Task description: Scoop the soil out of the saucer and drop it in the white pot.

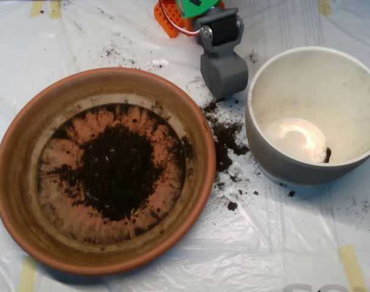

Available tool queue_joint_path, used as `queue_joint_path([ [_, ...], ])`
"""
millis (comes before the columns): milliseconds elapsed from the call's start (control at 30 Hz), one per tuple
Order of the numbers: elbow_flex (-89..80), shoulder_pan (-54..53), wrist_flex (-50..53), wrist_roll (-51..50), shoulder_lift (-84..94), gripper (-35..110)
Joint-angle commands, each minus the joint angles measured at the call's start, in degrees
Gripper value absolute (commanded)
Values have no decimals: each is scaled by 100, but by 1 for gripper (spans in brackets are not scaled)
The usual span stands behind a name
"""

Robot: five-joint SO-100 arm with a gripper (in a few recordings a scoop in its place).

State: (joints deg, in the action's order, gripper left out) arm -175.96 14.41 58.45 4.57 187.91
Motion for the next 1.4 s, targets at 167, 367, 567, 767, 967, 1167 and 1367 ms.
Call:
queue_joint_path([
  [167, 0, -589, -193, -703, 396, 4],
  [367, 0, -580, -193, -694, 396, 5],
  [567, 0, -580, -193, -694, 396, 4],
  [767, 0, -580, -193, -694, 396, 5],
  [967, 0, -580, -193, -686, 396, 5],
  [1167, 0, -519, -185, -606, 396, 4],
  [1367, 18, -439, -202, -396, 396, 4],
])
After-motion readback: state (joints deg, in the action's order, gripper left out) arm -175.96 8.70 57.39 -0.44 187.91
